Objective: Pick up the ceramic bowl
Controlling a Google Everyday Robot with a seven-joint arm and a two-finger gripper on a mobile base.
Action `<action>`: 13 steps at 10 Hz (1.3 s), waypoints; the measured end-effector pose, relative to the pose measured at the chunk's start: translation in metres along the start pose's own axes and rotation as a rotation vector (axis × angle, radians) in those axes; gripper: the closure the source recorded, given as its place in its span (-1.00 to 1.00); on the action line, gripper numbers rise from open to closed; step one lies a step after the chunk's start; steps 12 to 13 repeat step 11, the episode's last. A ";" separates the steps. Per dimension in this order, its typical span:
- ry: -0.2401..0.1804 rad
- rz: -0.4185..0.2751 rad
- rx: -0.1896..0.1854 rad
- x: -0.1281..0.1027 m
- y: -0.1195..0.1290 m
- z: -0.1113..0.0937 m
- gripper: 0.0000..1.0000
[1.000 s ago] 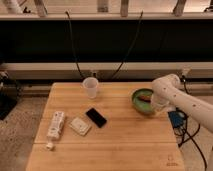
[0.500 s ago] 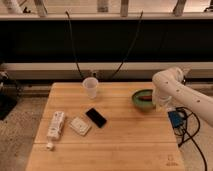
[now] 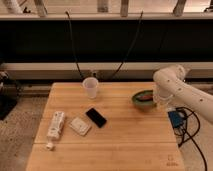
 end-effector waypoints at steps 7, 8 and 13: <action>0.006 -0.010 0.009 0.000 -0.001 -0.013 0.99; 0.007 -0.012 0.009 0.000 -0.001 -0.015 0.99; 0.010 -0.014 0.011 -0.001 -0.001 -0.020 0.99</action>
